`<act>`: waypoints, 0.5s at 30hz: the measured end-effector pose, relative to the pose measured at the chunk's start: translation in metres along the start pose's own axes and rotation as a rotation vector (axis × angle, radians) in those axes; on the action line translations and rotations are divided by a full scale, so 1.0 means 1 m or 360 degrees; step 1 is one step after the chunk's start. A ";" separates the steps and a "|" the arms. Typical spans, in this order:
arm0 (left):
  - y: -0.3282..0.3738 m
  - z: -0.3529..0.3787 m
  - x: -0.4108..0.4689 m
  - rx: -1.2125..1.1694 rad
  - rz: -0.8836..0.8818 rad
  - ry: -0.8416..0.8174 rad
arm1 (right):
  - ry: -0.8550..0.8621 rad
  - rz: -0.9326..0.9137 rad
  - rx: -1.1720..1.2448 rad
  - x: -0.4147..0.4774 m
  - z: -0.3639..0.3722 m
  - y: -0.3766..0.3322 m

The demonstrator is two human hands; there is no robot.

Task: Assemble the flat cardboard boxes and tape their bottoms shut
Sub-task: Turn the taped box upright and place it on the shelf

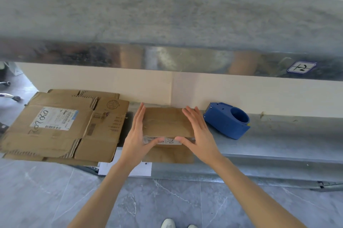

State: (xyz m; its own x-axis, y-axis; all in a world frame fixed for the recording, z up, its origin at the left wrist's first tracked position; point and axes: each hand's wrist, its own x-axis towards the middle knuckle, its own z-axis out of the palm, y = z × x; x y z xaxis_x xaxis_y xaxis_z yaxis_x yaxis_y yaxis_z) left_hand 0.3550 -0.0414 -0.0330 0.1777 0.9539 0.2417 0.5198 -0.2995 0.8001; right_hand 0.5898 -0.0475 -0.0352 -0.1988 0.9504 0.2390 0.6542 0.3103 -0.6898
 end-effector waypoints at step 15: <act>-0.038 0.022 -0.054 -0.0243 -0.0469 0.0141 | 0.0320 0.0192 0.0229 -0.043 0.012 0.018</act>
State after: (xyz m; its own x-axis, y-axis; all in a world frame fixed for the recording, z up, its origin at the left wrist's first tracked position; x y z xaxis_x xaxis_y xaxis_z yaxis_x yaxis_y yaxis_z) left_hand 0.3443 -0.0821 -0.0889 -0.0379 0.9988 0.0293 0.4055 -0.0114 0.9140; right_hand 0.6010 -0.0827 -0.0660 0.0324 0.9623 0.2701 0.5512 0.2082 -0.8079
